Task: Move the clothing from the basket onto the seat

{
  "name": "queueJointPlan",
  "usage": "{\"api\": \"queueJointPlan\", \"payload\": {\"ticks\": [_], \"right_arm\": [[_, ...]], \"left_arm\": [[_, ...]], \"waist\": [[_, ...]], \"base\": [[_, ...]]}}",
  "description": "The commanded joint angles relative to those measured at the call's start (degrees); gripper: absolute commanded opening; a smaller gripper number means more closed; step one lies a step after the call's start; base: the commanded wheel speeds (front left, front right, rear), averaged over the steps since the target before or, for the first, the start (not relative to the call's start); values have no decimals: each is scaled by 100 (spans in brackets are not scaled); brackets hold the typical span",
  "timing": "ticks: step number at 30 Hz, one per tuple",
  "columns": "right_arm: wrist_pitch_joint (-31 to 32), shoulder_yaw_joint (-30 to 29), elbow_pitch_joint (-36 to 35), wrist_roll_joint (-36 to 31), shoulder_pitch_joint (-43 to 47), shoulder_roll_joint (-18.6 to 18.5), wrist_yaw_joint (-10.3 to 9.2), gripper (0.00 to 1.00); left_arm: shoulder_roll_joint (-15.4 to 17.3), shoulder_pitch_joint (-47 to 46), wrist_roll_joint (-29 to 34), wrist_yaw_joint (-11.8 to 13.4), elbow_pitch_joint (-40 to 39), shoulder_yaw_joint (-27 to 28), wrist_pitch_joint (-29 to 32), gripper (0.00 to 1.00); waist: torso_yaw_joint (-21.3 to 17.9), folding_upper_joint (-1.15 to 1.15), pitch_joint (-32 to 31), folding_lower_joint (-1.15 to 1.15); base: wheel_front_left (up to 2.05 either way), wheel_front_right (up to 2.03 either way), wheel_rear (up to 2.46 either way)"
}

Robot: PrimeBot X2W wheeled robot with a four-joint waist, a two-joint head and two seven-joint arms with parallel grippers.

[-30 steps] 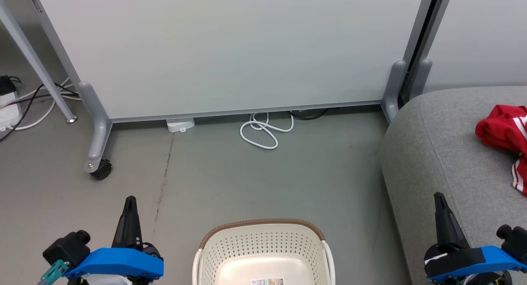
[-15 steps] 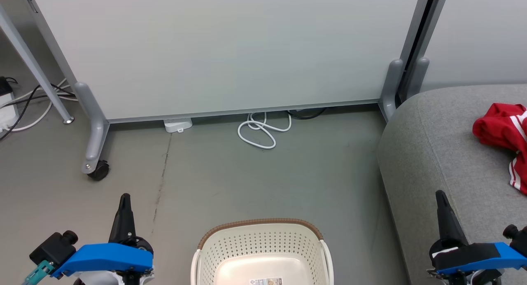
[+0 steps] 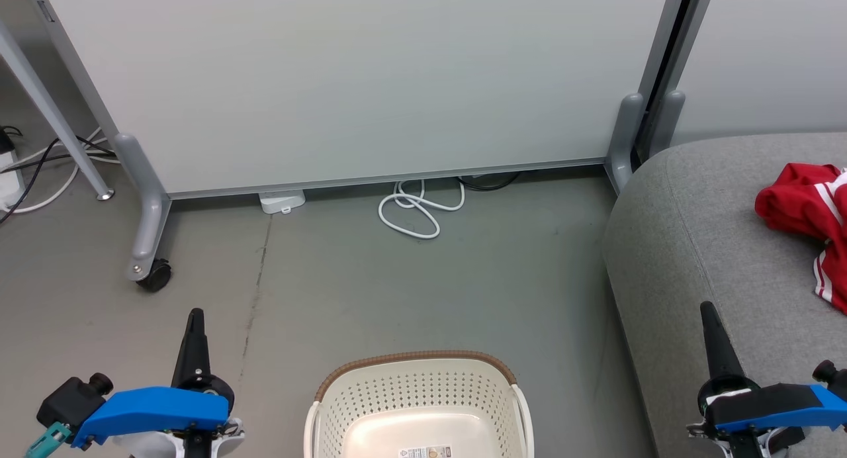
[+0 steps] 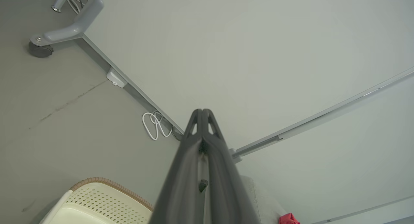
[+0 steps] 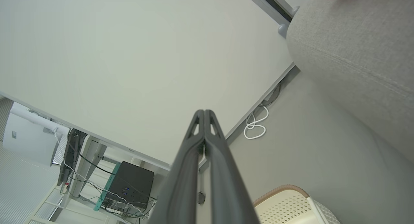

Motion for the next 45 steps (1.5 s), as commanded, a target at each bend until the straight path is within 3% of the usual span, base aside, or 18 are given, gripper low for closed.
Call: {"api": "queueJointPlan", "payload": {"ticks": [1,45], "right_arm": [[49,-17,-49,183,-164,-22,3,0],[642,-84,-1,2499,-295,-23,4,0]], "left_arm": [[13,-153,-171,-31,-80,47,43,0],[-23,-245,-2484,-133,-150,346,634,0]], "waist": [[-5,0,1,0],[-138,0,26,0]], "base": [[0,0,0],[0,0,0]]}}
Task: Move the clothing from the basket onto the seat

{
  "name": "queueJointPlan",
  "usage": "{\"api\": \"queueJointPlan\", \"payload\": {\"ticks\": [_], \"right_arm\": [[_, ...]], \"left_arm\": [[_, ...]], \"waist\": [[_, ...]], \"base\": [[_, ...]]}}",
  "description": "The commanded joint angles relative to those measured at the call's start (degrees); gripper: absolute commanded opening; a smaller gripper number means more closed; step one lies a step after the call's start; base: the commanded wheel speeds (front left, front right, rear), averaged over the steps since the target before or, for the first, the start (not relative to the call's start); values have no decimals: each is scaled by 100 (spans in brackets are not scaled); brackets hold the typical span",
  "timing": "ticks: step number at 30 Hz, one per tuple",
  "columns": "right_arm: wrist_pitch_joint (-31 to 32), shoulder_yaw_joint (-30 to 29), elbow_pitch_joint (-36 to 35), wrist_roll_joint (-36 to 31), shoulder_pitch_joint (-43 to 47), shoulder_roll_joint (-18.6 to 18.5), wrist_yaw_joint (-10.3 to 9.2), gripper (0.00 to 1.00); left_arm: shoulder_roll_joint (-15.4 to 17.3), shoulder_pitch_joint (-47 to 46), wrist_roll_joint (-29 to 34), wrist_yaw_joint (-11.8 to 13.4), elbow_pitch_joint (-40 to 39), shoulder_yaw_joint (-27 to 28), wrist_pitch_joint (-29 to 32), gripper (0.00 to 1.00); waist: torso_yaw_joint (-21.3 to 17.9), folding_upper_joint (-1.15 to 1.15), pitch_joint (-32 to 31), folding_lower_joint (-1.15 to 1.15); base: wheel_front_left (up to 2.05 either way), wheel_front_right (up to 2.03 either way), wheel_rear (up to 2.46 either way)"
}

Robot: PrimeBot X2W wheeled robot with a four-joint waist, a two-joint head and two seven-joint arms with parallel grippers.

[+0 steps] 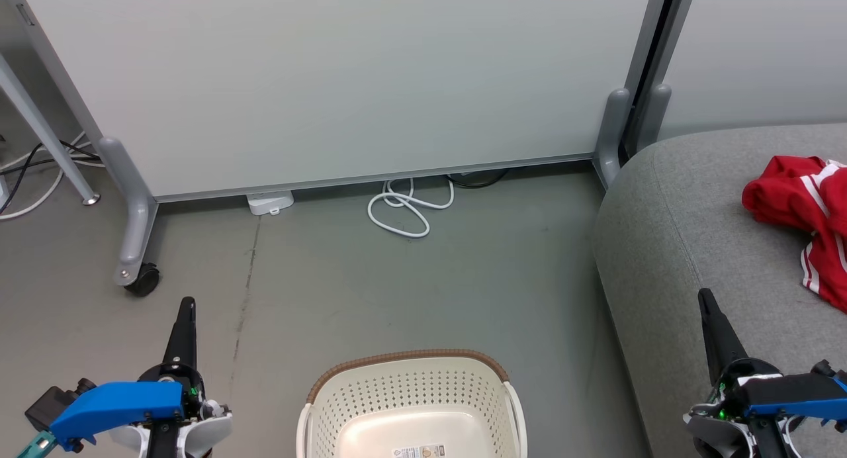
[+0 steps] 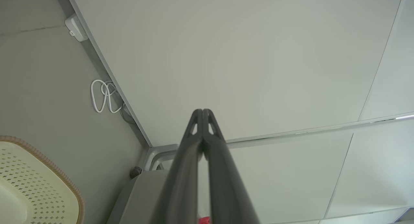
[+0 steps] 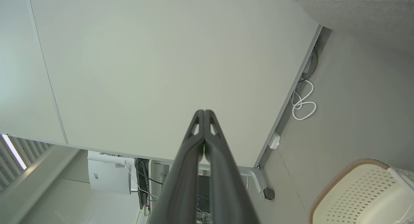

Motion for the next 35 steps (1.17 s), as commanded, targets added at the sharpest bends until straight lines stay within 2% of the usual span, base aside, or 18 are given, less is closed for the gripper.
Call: {"api": "queueJointPlan", "payload": {"ticks": [1,23,35], "right_arm": [[45,-15,-9,119,-101,-20,4,0],[272,-39,14,1018,-150,-20,4,0],[268,-37,13,996,-142,-20,4,0]], "left_arm": [[3,-113,-99,-36,-51,43,45,0],[-15,-141,-1004,-84,-70,151,273,0],[-14,-129,-983,-70,-68,149,270,0]], "waist": [[-3,-1,1,0],[-71,-1,13,0],[-72,-1,13,0]], "base": [[0,0,0],[0,0,0],[0,0,0]]}}
